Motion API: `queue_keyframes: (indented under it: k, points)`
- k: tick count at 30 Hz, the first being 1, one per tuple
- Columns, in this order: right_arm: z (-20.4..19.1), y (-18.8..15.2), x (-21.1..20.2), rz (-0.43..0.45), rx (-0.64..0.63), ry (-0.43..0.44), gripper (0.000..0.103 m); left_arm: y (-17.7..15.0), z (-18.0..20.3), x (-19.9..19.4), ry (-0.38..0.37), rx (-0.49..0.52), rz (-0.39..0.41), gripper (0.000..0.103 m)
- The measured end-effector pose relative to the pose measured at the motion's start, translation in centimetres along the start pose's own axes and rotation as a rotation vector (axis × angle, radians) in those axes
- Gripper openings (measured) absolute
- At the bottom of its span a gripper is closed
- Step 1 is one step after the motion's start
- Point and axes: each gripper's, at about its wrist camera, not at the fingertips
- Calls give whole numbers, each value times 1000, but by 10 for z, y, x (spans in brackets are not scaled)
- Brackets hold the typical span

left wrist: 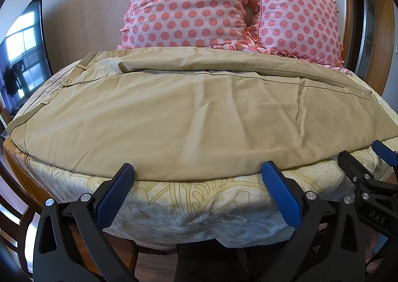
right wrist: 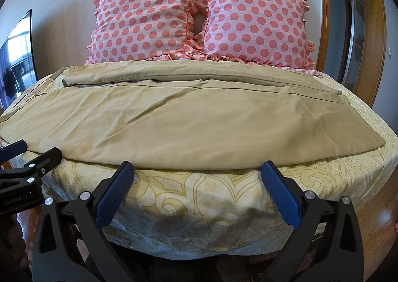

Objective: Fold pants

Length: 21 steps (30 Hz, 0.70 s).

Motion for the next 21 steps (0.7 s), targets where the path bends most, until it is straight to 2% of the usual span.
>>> queue_keyframes:
  k: [10, 14, 18, 21]
  points:
    - [-1, 1, -1, -1, -2, 2, 101, 0, 0, 0, 0, 0, -1, 102]
    - [2, 6, -5, -14, -16, 32, 101, 1, -1, -1, -16, 13, -14, 102]
    - [22, 43, -33, 74, 0, 42, 101, 10, -11, -11, -65, 12, -3, 102]
    - [59, 91, -33, 114, 52, -12, 101, 27, -24, -16, -63, -12, 46, 102]
Point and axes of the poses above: each gripper's, at about its wrist camera, not at the fingertips, and x roughly the way its jaws point, z to its right, y to its top, and after that the axes turned 9 degrees about y, right-handed
